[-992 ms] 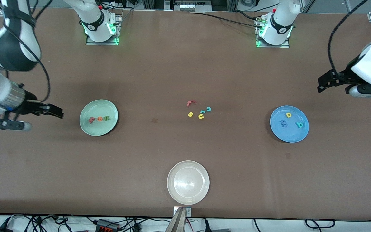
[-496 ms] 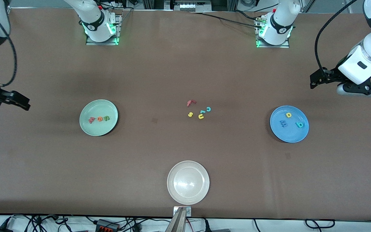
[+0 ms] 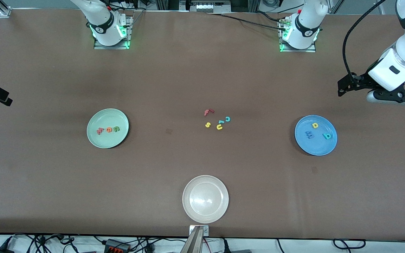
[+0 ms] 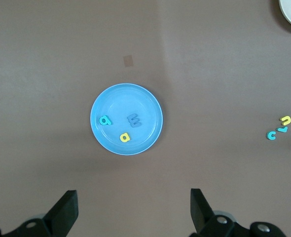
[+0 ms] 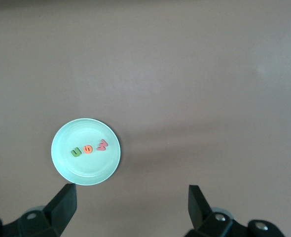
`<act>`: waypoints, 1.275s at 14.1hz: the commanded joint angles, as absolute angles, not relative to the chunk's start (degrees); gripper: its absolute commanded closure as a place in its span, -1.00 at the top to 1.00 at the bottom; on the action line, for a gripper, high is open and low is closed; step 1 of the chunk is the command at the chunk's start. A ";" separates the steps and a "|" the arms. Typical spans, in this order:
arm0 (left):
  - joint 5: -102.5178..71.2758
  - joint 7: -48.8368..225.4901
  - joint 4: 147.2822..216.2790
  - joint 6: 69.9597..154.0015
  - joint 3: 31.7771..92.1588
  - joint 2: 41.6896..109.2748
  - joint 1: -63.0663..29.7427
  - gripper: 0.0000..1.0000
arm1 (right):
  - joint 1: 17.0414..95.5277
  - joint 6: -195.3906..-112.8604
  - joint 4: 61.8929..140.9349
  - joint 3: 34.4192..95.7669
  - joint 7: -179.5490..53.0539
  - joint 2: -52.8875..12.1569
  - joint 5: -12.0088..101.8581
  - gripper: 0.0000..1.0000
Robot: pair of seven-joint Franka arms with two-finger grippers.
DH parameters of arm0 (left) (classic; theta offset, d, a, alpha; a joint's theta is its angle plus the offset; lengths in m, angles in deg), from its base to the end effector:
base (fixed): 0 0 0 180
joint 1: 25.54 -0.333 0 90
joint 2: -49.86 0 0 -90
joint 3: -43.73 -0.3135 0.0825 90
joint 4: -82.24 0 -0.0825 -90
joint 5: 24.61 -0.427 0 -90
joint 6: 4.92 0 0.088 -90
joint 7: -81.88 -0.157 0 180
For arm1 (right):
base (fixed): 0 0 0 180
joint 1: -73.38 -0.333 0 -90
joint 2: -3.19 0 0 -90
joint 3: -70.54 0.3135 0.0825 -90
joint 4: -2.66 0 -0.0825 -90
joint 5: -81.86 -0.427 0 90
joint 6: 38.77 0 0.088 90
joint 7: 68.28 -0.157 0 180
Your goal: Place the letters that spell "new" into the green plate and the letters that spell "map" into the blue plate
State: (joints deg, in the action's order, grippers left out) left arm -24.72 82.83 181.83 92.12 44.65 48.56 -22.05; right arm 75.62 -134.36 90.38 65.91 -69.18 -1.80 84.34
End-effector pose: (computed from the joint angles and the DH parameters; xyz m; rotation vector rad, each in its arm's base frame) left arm 0.5926 -0.0455 0.5095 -3.1367 0.0951 0.0340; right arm 0.6305 -0.0807 0.5483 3.0812 -0.2037 0.0739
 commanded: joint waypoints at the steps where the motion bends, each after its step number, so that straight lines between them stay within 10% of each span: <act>1: -24.70 82.05 181.65 91.67 44.61 47.93 -22.28 1.00 | 76.11 -131.06 90.63 66.41 -66.79 -0.59 84.05 1.00; 18: -24.79 82.05 181.56 91.76 44.70 48.01 -22.20 1.00 | 76.28 -135.98 104.87 66.06 -66.43 9.16 84.41 1.00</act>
State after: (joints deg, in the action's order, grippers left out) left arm -24.72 82.83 181.81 92.12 44.63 48.56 -22.06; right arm 75.65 -135.12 103.10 65.72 -67.50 7.49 84.37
